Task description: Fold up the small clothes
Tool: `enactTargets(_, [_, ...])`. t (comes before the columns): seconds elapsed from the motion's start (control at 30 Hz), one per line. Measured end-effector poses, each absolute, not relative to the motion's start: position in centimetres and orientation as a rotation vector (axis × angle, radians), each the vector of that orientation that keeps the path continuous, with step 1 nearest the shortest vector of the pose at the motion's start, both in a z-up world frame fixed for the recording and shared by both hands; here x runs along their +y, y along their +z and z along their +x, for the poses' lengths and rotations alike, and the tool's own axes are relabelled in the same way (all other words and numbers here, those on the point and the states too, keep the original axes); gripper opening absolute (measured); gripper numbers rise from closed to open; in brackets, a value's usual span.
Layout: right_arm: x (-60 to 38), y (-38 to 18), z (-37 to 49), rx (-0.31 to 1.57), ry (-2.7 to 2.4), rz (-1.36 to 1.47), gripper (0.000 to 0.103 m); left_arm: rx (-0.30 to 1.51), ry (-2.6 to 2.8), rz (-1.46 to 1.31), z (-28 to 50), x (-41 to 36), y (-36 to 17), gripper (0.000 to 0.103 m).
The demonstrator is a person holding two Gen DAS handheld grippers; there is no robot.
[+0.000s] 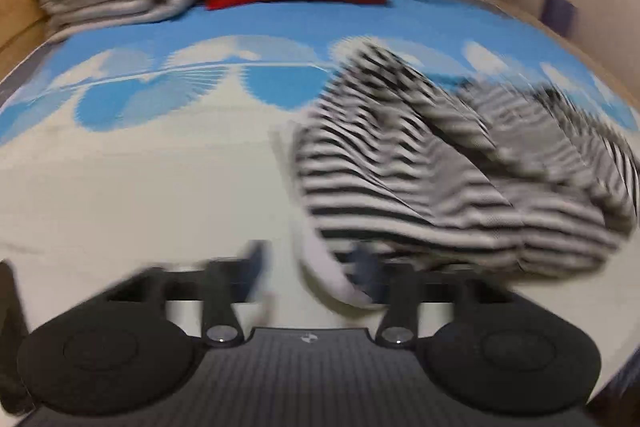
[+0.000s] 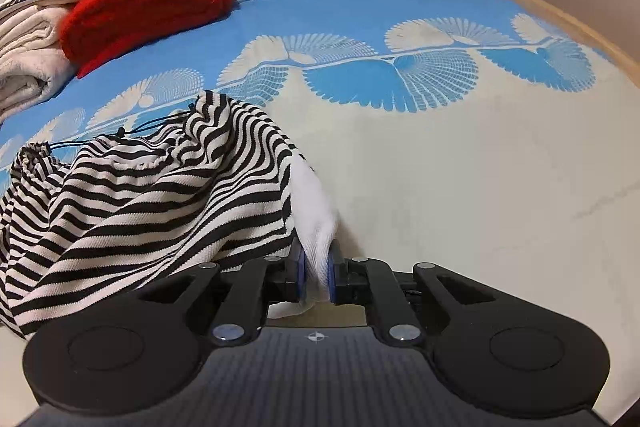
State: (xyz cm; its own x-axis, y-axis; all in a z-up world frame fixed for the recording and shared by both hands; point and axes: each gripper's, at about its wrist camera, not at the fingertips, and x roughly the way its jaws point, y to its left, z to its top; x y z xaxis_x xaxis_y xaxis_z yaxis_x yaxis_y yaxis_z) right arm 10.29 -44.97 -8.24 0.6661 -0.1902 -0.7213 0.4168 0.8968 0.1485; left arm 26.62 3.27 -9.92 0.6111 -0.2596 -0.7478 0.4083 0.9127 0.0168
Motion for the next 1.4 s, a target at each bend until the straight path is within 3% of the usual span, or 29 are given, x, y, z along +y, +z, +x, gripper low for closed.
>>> enactTargets(0.03, [-45.0, -8.2, 10.3, 0.772, -0.354, 0.324, 0.011, 0.840, -0.399, 0.237, 26.2, 1.9, -10.6, 0.099])
enactTargets(0.13, [-45.1, -8.3, 10.6, 0.782, -0.367, 0.349, 0.012, 0.872, -0.405, 0.407, 26.2, -1.5, -13.4, 0.100])
enactTargets(0.17, [-45.1, -8.4, 10.8, 0.789, -0.371, 0.346, 0.012, 0.874, -0.403, 0.446, 26.3, -2.2, -14.2, 0.094])
enactTargets(0.23, [-44.9, -8.7, 11.2, 0.808, -0.376, 0.331, 0.012, 0.854, -0.448, 0.450, 26.2, -3.0, -14.5, 0.024])
enactTargets(0.3, [-44.9, -8.7, 11.2, 0.815, -0.378, 0.320, 0.012, 0.828, -0.426, 0.392, 25.8, -3.0, -13.1, 0.017])
enactTargets(0.4, [-45.0, -7.4, 10.5, 0.776, -0.357, 0.331, 0.011, 0.784, -0.422, 0.334, 24.4, -1.4, -10.4, 0.013])
enactTargets(0.57, [-46.4, -5.5, 8.1, 0.735, -0.261, 0.396, 0.010, 0.870, -0.401, 0.425, 23.3, 0.9, -12.8, 0.010])
enactTargets(0.67, [-47.2, -7.1, 8.5, 0.839, -0.269, 0.404, 0.010, 0.912, -0.361, 0.511, 23.8, 1.2, -14.9, 0.011])
enactTargets(0.77, [-45.8, -9.2, 9.8, 0.974, -0.261, 0.259, 0.016, 0.909, -0.344, 0.487, 23.7, 2.0, -13.8, 0.021])
enactTargets(0.8, [-45.2, -9.2, 9.8, 0.974, -0.270, 0.208, 0.031, 0.909, -0.340, 0.460, 23.7, 2.5, -13.1, 0.032])
enactTargets(0.83, [-44.7, -8.6, 9.6, 0.948, -0.298, 0.154, 0.053, 0.895, -0.342, 0.436, 23.5, 2.6, -12.0, 0.047])
enactTargets(0.87, [-44.3, -7.7, 9.3, 0.913, -0.329, 0.109, 0.060, 0.881, -0.330, 0.425, 23.1, 3.1, -10.9, 0.056])
enactTargets(0.9, [-44.1, -6.7, 8.8, 0.865, -0.348, 0.084, 0.068, 0.874, -0.304, 0.429, 22.7, 3.2, -10.1, 0.073])
enactTargets(0.93, [-44.1, -5.4, 8.1, 0.797, -0.355, 0.080, 0.073, 0.851, -0.279, 0.426, 22.1, 3.5, -9.3, 0.081])
enactTargets(1.1, [-44.3, -1.8, 8.2, 0.558, -0.176, 0.269, 0.074, 0.775, -0.296, 0.395, 22.4, 2.4, -6.5, 0.082])
enactTargets(1.23, [-40.8, -3.5, 14.6, 0.675, 0.031, 0.236, 0.073, 0.729, -0.302, 0.449, 26.4, -2.5, -5.6, 0.084])
enactTargets(1.4, [-36.5, -6.7, 21.4, 0.815, 0.124, 0.233, 0.073, 0.781, -0.298, 0.435, 33.6, -7.3, -8.6, 0.084])
